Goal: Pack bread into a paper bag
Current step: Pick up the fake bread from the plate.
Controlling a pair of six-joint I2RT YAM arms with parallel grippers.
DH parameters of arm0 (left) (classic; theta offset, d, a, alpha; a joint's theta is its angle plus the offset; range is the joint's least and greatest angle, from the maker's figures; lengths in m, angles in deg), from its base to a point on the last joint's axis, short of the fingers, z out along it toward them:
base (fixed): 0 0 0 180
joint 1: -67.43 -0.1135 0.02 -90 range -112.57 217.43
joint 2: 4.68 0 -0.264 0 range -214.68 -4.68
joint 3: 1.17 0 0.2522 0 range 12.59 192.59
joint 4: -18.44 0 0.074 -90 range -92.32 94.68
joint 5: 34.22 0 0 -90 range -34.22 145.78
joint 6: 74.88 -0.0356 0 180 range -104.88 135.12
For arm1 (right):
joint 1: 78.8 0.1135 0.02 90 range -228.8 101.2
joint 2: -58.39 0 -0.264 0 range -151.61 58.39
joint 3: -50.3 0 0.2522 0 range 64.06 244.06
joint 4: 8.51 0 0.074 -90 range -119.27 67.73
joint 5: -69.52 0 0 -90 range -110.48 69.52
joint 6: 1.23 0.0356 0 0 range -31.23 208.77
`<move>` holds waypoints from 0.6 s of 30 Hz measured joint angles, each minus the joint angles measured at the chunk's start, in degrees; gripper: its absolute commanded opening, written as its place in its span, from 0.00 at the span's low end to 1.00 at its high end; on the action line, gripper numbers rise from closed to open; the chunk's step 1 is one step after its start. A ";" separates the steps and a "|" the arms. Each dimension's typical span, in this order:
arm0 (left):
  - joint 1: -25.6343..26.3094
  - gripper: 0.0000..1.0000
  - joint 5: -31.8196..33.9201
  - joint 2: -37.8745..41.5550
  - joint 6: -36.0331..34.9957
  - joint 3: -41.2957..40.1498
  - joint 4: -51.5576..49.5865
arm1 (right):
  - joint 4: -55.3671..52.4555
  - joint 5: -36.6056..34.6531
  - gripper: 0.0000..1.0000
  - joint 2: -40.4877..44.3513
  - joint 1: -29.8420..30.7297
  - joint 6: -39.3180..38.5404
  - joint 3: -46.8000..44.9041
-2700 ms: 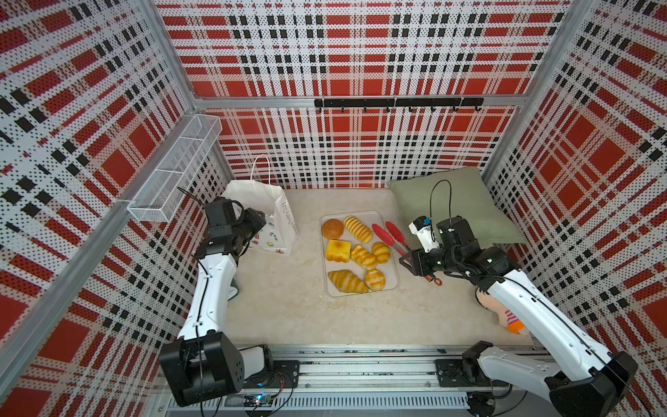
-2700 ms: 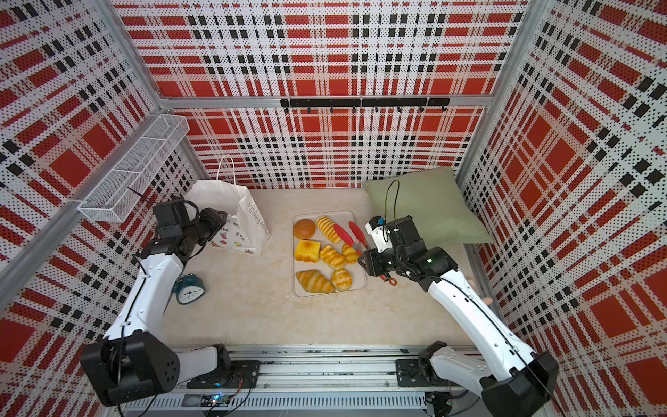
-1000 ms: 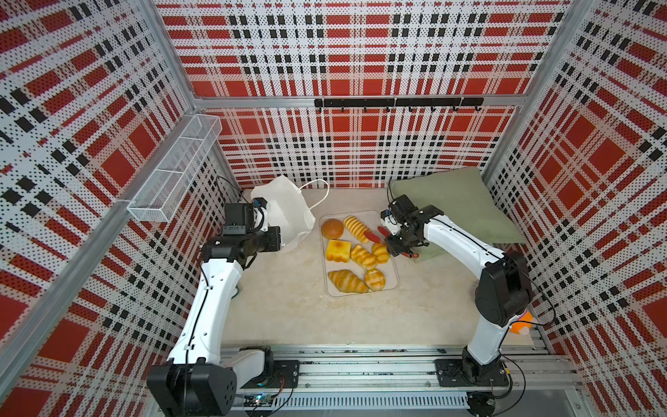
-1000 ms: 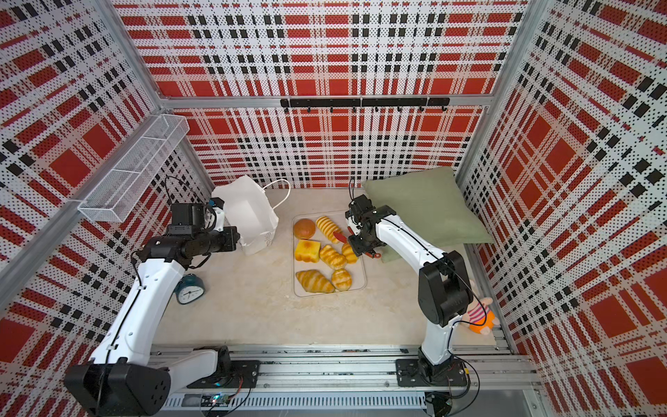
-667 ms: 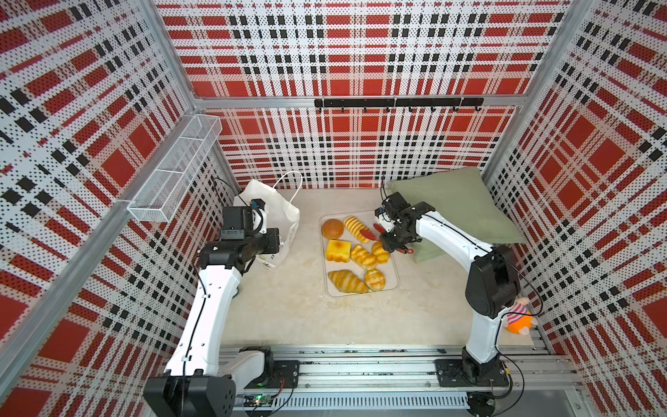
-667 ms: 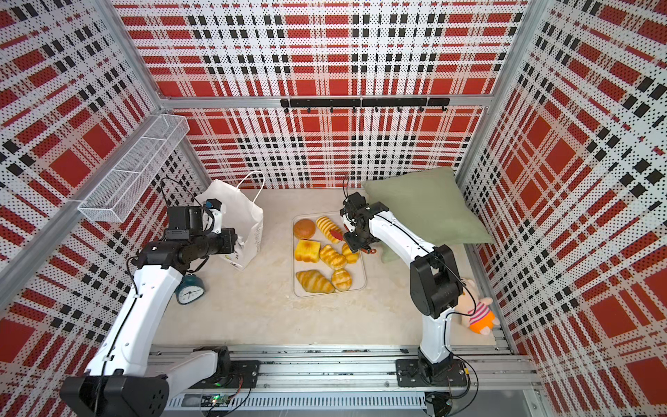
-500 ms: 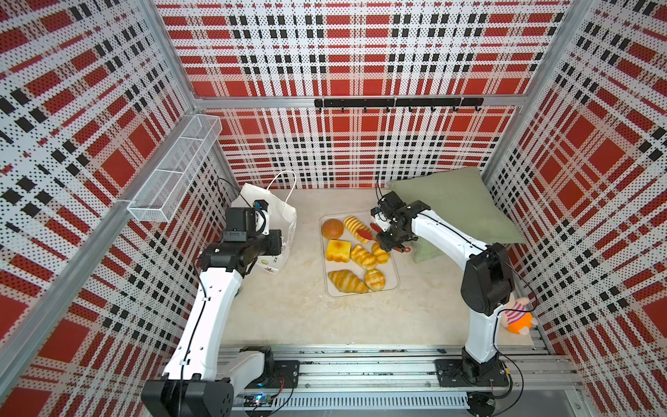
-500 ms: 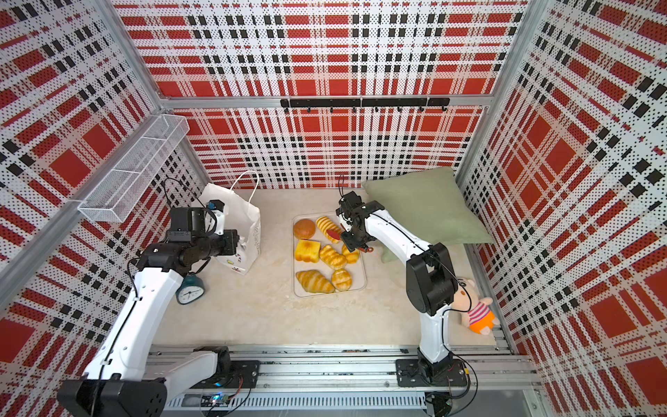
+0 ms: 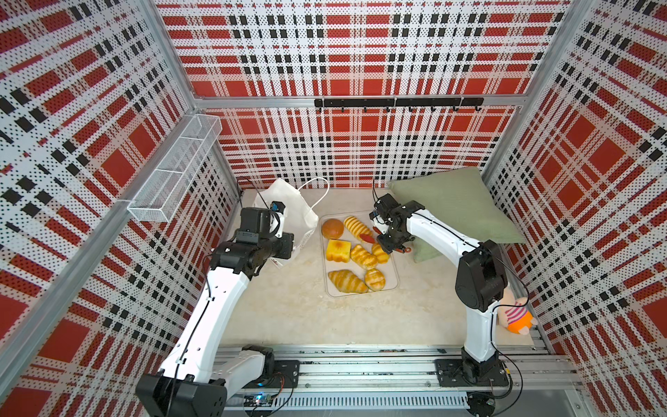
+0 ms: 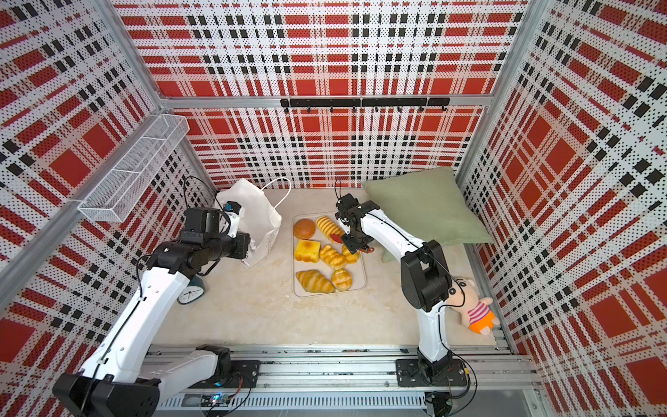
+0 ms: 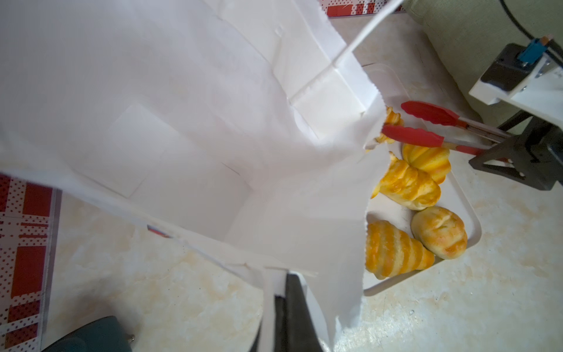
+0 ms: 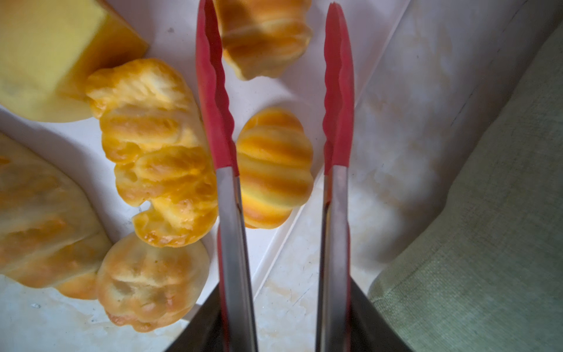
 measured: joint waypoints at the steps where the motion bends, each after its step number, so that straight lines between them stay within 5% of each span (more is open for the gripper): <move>1: 0.26 0.00 0.28 0.00 -0.07 0.00 -0.11 | 0.00 0.00 0.52 -0.31 0.02 0.00 0.55; 18: 1.99 0.00 2.69 0.02 -1.05 0.00 -0.87 | -2.25 0.83 0.45 -8.20 0.79 -0.76 6.34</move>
